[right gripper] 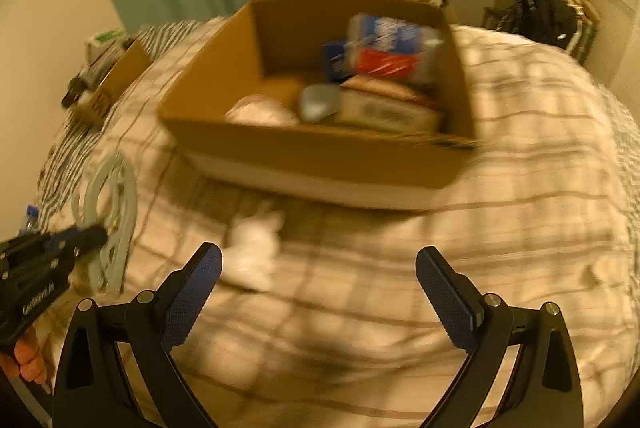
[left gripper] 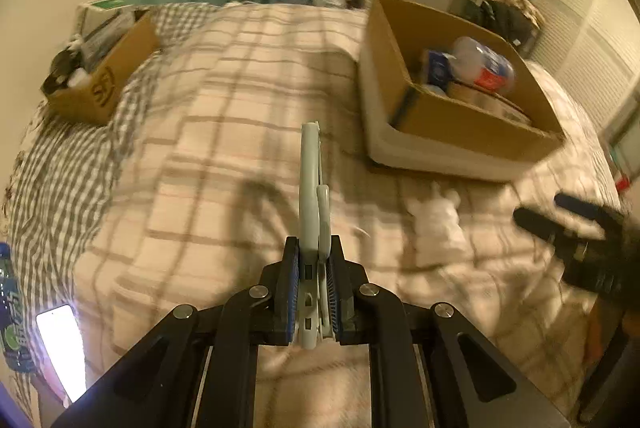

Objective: Organize objects
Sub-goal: 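Grasp the pale green clip with the left gripper while the right grasps the white figurine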

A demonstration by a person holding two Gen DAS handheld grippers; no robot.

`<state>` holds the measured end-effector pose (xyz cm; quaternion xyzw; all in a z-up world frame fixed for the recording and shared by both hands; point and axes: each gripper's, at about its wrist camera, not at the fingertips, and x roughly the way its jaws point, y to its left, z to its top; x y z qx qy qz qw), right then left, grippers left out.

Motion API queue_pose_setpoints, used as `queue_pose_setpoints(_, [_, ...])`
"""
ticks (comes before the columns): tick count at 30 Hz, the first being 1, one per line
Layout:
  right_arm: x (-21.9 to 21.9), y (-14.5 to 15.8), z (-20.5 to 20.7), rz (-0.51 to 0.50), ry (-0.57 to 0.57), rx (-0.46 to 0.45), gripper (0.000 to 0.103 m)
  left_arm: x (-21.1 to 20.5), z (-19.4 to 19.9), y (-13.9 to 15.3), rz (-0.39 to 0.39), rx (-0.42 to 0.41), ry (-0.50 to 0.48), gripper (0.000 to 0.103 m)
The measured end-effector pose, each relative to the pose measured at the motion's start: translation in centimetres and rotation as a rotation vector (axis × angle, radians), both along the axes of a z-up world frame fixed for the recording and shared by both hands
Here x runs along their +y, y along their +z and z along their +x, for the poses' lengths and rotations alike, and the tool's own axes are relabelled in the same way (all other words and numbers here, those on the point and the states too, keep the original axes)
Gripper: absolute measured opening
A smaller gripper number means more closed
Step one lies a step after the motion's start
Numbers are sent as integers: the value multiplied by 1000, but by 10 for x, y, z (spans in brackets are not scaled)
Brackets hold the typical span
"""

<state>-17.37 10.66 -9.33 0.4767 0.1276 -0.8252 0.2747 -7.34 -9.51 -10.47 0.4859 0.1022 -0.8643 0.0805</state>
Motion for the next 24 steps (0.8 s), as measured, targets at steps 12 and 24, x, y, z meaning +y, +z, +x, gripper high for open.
queue_pose_setpoints(12, [-69,-67,-16,81,42,-163,80,-20,-13,-8,20,7,57,12])
queue_pose_setpoints(24, [-63,-55,4,114,84,-73,43,-8,-4,11,4,34,35,12])
